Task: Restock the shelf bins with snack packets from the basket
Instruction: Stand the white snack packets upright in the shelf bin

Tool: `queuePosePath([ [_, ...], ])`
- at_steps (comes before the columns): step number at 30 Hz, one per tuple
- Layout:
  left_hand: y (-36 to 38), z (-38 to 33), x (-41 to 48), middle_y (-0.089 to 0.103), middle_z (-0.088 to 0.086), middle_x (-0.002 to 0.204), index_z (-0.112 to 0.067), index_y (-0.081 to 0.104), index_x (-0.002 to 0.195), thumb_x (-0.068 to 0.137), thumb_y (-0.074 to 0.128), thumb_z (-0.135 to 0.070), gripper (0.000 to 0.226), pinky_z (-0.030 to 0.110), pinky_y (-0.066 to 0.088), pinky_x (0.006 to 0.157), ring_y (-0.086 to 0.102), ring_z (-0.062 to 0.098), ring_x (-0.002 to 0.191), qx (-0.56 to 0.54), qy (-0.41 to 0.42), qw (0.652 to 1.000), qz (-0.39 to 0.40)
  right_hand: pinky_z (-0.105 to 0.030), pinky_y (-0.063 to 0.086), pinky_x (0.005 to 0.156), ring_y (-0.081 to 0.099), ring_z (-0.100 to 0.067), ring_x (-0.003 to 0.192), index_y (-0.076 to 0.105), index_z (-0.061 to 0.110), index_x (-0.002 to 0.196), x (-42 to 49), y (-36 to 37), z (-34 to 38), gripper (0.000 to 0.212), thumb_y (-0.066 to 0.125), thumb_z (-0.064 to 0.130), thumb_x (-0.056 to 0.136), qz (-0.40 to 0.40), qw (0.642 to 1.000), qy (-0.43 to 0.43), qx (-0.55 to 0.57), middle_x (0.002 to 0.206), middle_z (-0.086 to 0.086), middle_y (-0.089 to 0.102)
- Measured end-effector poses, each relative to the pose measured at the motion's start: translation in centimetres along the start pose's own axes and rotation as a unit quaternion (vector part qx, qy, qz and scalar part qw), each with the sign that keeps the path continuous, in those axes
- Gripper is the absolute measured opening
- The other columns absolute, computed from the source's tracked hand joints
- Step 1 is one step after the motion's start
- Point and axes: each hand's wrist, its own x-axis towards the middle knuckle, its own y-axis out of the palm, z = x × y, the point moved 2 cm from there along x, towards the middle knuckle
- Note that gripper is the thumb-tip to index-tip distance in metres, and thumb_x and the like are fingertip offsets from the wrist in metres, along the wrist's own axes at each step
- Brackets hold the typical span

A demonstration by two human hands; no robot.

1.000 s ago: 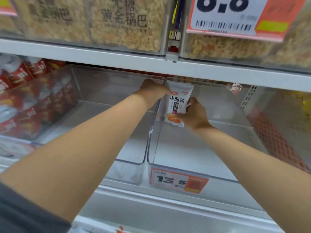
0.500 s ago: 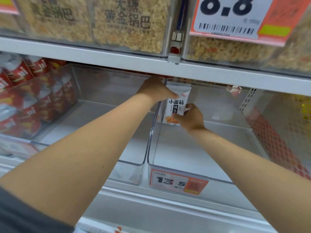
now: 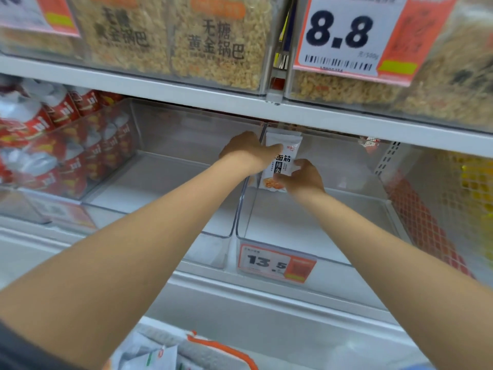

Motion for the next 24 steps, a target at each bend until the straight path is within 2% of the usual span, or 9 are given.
queuePosePath([
  [3,-0.8,0.8,-3.9,0.067,0.017,0.093,-0.012,0.056,0.077,0.094,0.04,-0.055,0.048,0.031,0.043,0.066,0.064,0.033,0.082,-0.03,-0.007,0.999,-0.026,-0.021,0.038,0.074,0.058,-0.022,0.116,0.044,0.01,0.14,-3.1,-1.0,1.1,0.06,0.07,0.022,0.087,-0.003,0.999,-0.021,0.028,0.132,-0.007,0.058],
  [4,-1.1,1.2,-5.5,0.066,0.017,0.093,-0.014,0.053,0.074,0.094,0.04,-0.052,0.045,0.032,0.042,0.068,0.061,0.034,0.083,-0.028,-0.003,0.999,-0.044,-0.021,0.039,0.076,0.059,-0.023,0.115,0.047,0.009,0.136,-4.4,-1.5,1.5,0.057,0.071,0.022,0.086,-0.012,0.999,-0.035,0.029,0.127,-0.008,0.061],
  [8,-2.4,2.8,-12.6,0.058,0.0,0.09,-0.016,0.052,0.095,0.094,0.049,-0.045,0.03,0.033,0.04,0.07,0.054,0.024,0.084,-0.029,-0.001,0.992,-0.123,-0.031,0.047,0.076,0.06,-0.016,0.085,0.063,0.014,0.106,-11.2,-2.9,2.6,0.026,0.07,0.018,0.082,-0.081,0.986,-0.146,0.029,0.082,0.009,0.061],
  [10,-2.5,3.7,-16.0,0.057,-0.003,0.087,-0.018,0.05,0.096,0.094,0.051,-0.044,0.027,0.032,0.035,0.067,0.054,0.023,0.082,-0.022,0.011,0.989,-0.143,-0.035,0.05,0.077,0.059,-0.014,0.078,0.064,0.017,0.094,-14.9,-2.6,2.4,0.014,0.065,0.015,0.08,-0.094,0.971,-0.217,0.031,0.079,0.008,0.063],
  [12,-2.4,5.1,-19.0,0.057,-0.003,0.082,-0.019,0.049,0.095,0.093,0.052,-0.044,0.026,0.033,0.037,0.067,0.055,0.025,0.082,-0.024,0.005,0.991,-0.132,-0.034,0.05,0.073,0.057,-0.011,0.071,0.063,0.021,0.087,-18.2,-1.4,1.4,0.012,0.065,0.013,0.078,-0.08,0.965,-0.246,0.045,0.075,0.007,0.063],
  [15,-1.9,9.0,-22.7,0.064,0.004,0.082,-0.021,0.05,0.089,0.091,0.056,-0.045,0.025,0.036,0.047,0.075,0.061,0.028,0.086,-0.025,-0.027,0.998,-0.06,-0.026,0.044,0.064,0.049,-0.001,0.058,0.064,0.023,0.084,-22.5,1.7,-0.9,0.016,0.066,0.008,0.077,-0.007,0.974,-0.211,0.076,0.065,0.012,0.056],
  [19,-0.7,14.6,-26.8,0.064,0.004,0.088,-0.017,0.058,0.087,0.092,0.058,-0.041,0.025,0.033,0.045,0.08,0.061,0.026,0.093,0.025,-0.072,0.994,0.074,-0.021,0.042,0.064,0.049,-0.003,0.06,0.066,0.02,0.085,-26.4,6.3,-5.3,0.015,0.064,0.006,0.079,0.151,0.982,-0.101,0.058,0.068,0.009,0.057],
  [22,0.8,17.6,-28.4,0.068,0.013,0.099,-0.002,0.066,0.095,0.095,0.055,-0.037,0.037,0.033,0.047,0.085,0.062,0.03,0.098,0.101,-0.09,0.972,0.192,-0.022,0.045,0.068,0.058,-0.011,0.074,0.067,0.017,0.089,-27.5,9.1,-8.7,0.01,0.064,0.011,0.082,0.251,0.965,-0.06,-0.052,0.08,0.003,0.063],
  [24,2.0,18.6,-29.2,0.066,0.016,0.11,0.001,0.067,0.101,0.096,0.052,-0.036,0.041,0.034,0.046,0.091,0.06,0.03,0.107,0.157,-0.081,0.943,0.283,-0.026,0.049,0.074,0.061,-0.015,0.083,0.068,0.018,0.094,-28.2,10.7,-10.9,0.013,0.065,0.015,0.082,0.318,0.934,-0.051,-0.153,0.091,0.001,0.067],
])
